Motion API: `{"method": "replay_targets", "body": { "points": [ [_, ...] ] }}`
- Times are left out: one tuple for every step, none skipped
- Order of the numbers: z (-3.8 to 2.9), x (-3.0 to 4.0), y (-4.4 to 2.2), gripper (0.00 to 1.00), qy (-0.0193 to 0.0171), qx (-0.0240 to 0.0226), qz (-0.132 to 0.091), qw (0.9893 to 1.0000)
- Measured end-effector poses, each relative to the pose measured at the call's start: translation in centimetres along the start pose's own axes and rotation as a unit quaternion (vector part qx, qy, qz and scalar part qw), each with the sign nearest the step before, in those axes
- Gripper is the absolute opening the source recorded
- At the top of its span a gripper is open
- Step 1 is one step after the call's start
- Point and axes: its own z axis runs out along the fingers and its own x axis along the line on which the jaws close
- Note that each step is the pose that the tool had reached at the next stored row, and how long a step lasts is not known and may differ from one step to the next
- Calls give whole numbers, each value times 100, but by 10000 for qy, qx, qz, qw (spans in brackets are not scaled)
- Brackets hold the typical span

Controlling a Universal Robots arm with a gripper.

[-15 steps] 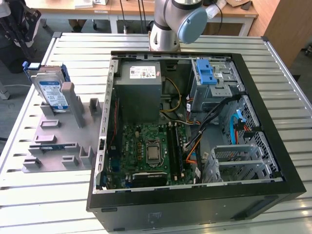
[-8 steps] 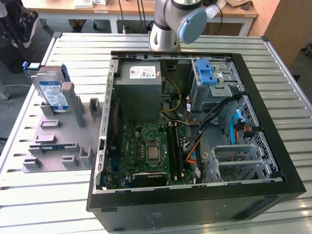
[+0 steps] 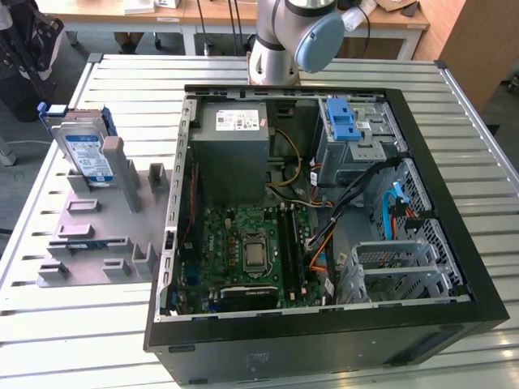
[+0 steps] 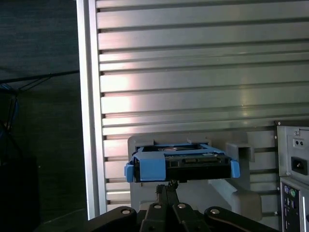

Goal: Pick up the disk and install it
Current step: 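Pick up the disk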

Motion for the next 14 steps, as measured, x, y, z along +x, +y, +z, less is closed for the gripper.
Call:
{"method": "replay_targets", "body": {
  "points": [
    [0,0,0,11,0,0,0,10000],
    [0,0,0,11,1,0,0,10000],
    [0,0,0,11,1,0,0,10000],
    [1,0,0,11,1,0,0,10000],
    [1,0,0,11,1,0,-1,10000],
    [1,0,0,11,1,0,-5,10000],
    [1,0,0,11,1,0,-17,10000],
    [1,0,0,11,2,0,-32,10000],
    [1,0,0,11,2,0,-50,10000],
    [1,0,0,11,2,0,-74,10000],
    [1,0,0,11,3,0,-105,9999],
    [1,0,0,11,4,0,-144,9999],
    [1,0,0,11,5,0,-185,9998],
    [1,0,0,11,6,0,-226,9997]
  ]
}}
